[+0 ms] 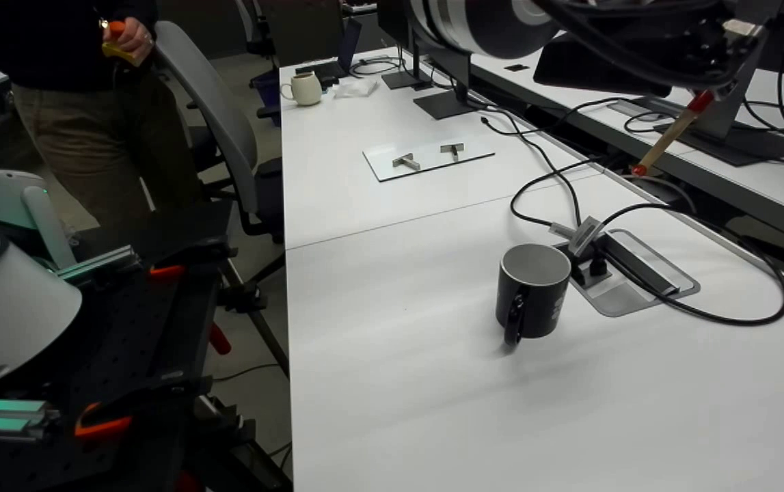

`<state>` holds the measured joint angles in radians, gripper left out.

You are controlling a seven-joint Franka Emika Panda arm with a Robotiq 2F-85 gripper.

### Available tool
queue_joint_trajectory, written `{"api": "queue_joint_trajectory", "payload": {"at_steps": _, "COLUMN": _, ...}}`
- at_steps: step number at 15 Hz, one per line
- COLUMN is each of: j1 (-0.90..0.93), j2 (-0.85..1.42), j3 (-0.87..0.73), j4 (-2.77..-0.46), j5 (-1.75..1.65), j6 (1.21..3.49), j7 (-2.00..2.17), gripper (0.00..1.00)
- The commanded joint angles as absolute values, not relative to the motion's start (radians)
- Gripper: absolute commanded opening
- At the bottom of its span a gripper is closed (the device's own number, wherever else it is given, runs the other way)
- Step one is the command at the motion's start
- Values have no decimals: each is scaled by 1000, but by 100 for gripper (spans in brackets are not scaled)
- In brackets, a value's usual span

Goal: Pick up the miniature baseball bat from the table and put it inside the black mug

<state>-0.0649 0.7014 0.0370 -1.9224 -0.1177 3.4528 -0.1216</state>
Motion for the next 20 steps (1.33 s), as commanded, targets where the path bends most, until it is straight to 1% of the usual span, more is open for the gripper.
{"api": "queue_joint_trajectory", "payload": {"at_steps": 1, "j1": -156, "j2": 661, "j3": 141, "j4": -1950, "j5": -117, "j6": 3453, "j7": -65, "gripper": 7}}
{"api": "queue_joint_trajectory", "payload": {"at_steps": 4, "j1": -220, "j2": 654, "j3": 215, "j4": -1941, "j5": -103, "j6": 3453, "j7": -25, "gripper": 7}}
{"api": "queue_joint_trajectory", "payload": {"at_steps": 6, "j1": -237, "j2": 650, "j3": 228, "j4": -1948, "j5": -91, "j6": 3453, "j7": -12, "gripper": 7}}
{"api": "queue_joint_trajectory", "payload": {"at_steps": 7, "j1": -190, "j2": 634, "j3": 165, "j4": -1973, "j5": -93, "j6": 3453, "j7": -3, "gripper": 7}}
{"api": "queue_joint_trajectory", "payload": {"at_steps": 8, "j1": -180, "j2": 625, "j3": 147, "j4": -1985, "j5": -100, "j6": 3453, "j7": -18, "gripper": 7}}
{"api": "queue_joint_trajectory", "payload": {"at_steps": 9, "j1": -208, "j2": 668, "j3": 186, "j4": -1933, "j5": -108, "j6": 3452, "j7": -30, "gripper": 30}}
{"api": "queue_joint_trajectory", "payload": {"at_steps": 11, "j1": -190, "j2": 661, "j3": 156, "j4": -1946, "j5": -117, "j6": 3453, "j7": -16, "gripper": 30}}
{"api": "queue_joint_trajectory", "payload": {"at_steps": 17, "j1": -185, "j2": 653, "j3": 153, "j4": -1956, "j5": -116, "j6": 3453, "j7": -16, "gripper": 30}}
{"api": "queue_joint_trajectory", "payload": {"at_steps": 18, "j1": -207, "j2": 664, "j3": 175, "j4": -1944, "j5": -115, "j6": 3453, "j7": -29, "gripper": 7}}
{"api": "queue_joint_trajectory", "payload": {"at_steps": 20, "j1": -247, "j2": 679, "j3": 218, "j4": -1926, "j5": -136, "j6": 3453, "j7": -25, "gripper": 7}}
